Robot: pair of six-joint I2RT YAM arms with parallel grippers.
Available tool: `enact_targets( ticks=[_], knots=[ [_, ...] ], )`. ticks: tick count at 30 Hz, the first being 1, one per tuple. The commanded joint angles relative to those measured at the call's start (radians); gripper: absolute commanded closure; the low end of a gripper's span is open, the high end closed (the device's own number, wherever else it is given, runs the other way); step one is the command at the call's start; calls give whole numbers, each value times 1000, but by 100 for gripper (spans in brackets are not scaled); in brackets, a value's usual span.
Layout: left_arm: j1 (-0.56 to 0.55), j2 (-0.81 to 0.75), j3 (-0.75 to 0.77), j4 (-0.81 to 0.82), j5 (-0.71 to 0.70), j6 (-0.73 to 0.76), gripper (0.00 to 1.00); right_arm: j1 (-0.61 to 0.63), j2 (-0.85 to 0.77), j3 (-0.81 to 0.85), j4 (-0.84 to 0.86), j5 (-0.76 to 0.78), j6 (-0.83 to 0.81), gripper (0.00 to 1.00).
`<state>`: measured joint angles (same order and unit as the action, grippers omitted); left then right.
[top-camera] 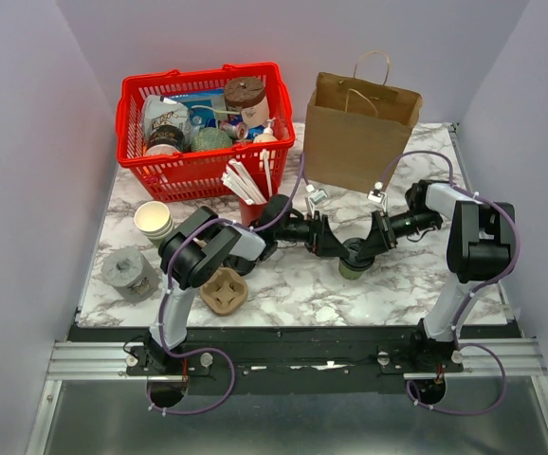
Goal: Pack the takeout coffee
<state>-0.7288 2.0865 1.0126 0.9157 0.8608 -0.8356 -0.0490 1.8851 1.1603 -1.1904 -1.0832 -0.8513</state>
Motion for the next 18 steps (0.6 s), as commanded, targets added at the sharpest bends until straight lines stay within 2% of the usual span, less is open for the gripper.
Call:
enact_targets(
  ticks=[1, 8, 14, 18],
  knots=[
    [-24, 92, -68, -60, -113, 118, 7, 9, 6, -57, 110, 140, -3, 1],
    [-31, 112, -54, -251, -276, 263, 12, 9, -11, -88, 238, 236, 155, 3],
    [-35, 129, -28, -432, -433, 406, 15, 9, -9, -85, 241, 238, 153, 3],
    [-40, 156, -34, -442, -476, 443, 15, 9, -9, -85, 241, 236, 153, 4]
  ],
)
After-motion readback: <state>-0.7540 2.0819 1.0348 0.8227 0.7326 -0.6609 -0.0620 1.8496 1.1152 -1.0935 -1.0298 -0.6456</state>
